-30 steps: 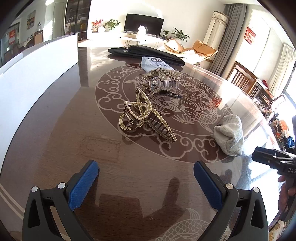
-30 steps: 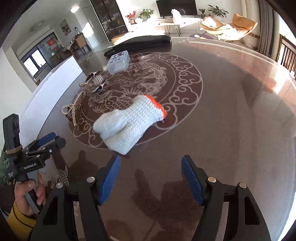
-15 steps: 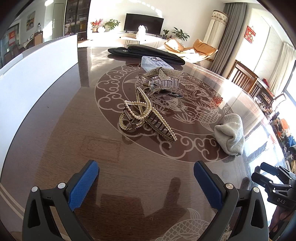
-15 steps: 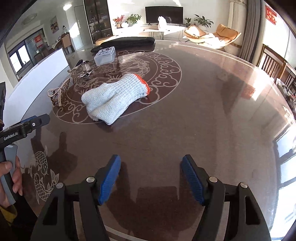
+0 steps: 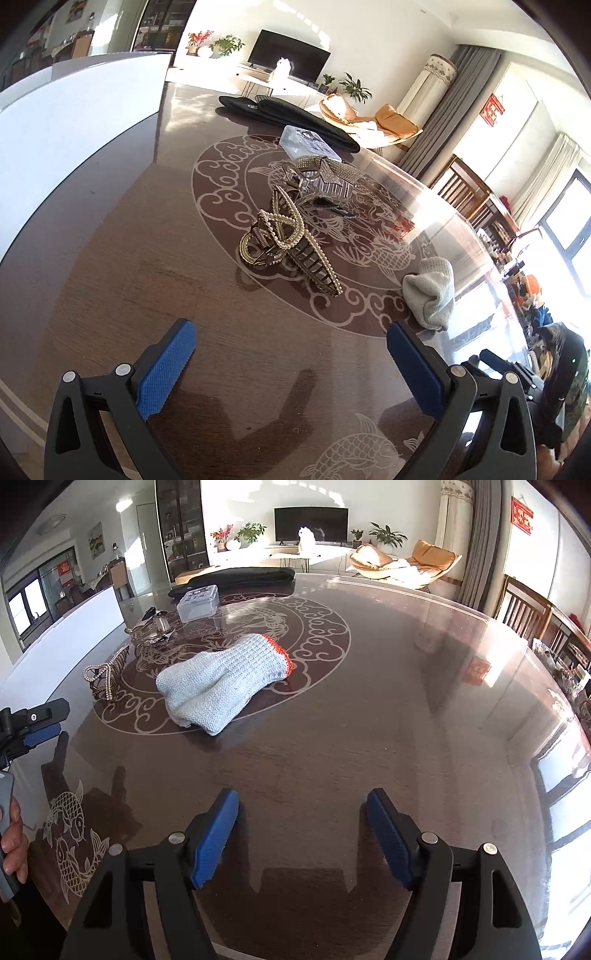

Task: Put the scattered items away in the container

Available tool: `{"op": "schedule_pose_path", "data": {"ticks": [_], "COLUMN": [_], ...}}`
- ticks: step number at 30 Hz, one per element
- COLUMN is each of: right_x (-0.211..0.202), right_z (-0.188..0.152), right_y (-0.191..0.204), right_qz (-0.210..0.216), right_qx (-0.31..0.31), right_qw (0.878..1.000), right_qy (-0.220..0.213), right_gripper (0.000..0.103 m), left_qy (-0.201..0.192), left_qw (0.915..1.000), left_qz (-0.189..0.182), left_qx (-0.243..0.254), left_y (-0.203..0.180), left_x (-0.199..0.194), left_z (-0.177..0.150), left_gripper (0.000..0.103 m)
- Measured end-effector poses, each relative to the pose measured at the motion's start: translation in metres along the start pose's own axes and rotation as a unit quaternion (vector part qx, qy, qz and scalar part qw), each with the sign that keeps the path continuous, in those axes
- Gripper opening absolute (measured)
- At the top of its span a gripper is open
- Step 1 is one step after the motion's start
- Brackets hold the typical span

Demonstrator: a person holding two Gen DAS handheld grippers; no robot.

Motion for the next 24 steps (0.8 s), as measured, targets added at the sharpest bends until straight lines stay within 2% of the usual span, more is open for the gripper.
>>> {"op": "schedule_pose_path", "data": {"ticks": [2,5,7,10,12,14,15,16,17,19,21,22,24], "right_x": [0.0,0.0,0.0,-0.001,-0.001,-0.002,-0.002,-0.002,-0.002,-0.003,-0.002,-0.002,-0.007], "right_z": [0.0,0.001,0.001,0.001,0.001,0.001,0.001,0.001,0.001,0.001,0.003,0.007,0.025], "right_y": [0.0,0.0,0.0,0.0,0.0,-0.001,-0.001,-0.001,-0.001,0.0,0.002,0.004,0.005], "right_qz": [-0.001,-0.002,-0.001,0.003,0.007,0.01,0.011,0.011,0.01,0.006,0.01,0.033,0.087], "right_qx": [0.001,0.002,0.002,0.004,0.008,0.012,0.013,0.013,0.012,0.006,-0.001,0.011,0.062], "right_qw": [1.0,1.0,1.0,1.0,1.0,1.0,1.0,1.0,1.0,1.0,1.0,0.999,0.994], "right_qy": [-0.002,-0.004,-0.005,-0.007,-0.009,-0.01,-0.01,-0.01,-0.009,-0.007,0.004,0.007,0.001], "right_gripper": [0.074,0.074,0.074,0.074,0.074,0.074,0.074,0.074,0.074,0.074,0.074,0.074,0.074], "left_qy": [0.006,0.014,0.009,0.016,0.036,0.042,0.042,0.036,0.032,0.031,0.028,0.029,0.033], "left_qw": [0.9996,0.9995,0.9985,0.9921,0.9888,0.9869,0.9865,0.9858,0.9866,0.9883,0.9869,0.985,0.9831], "left_qz": [0.014,0.019,0.053,0.124,0.143,0.156,0.158,0.164,0.16,0.148,0.148,0.153,0.155], "left_qx": [-0.025,-0.021,-0.008,-0.015,-0.022,-0.002,0.002,0.007,0.012,0.024,0.057,0.075,0.092], "left_y": [0.004,-0.007,-0.009,0.004,0.012,0.011,0.011,0.011,0.01,0.008,0.006,0.004,0.004], "left_x": [0.002,0.014,0.023,0.043,0.058,0.065,0.065,0.062,0.058,0.052,0.042,0.036,0.024], "left_z": [0.005,0.018,0.033,0.052,0.056,0.059,0.058,0.059,0.058,0.053,0.046,0.041,0.031], "left_gripper": [0.103,0.103,0.103,0.103,0.103,0.103,0.097,0.07,0.053,0.051,0.046,0.042,0.042]}}
Point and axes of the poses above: each gripper's, at about its wrist camera, not at the fingertips, and x roughly the way its jaws point, y to its left, z to its top, the point moved 9 cm from there along x, roughly the way its jaws point, and after that the axes turned 10 degrees about -z, right-handed, at the moved point
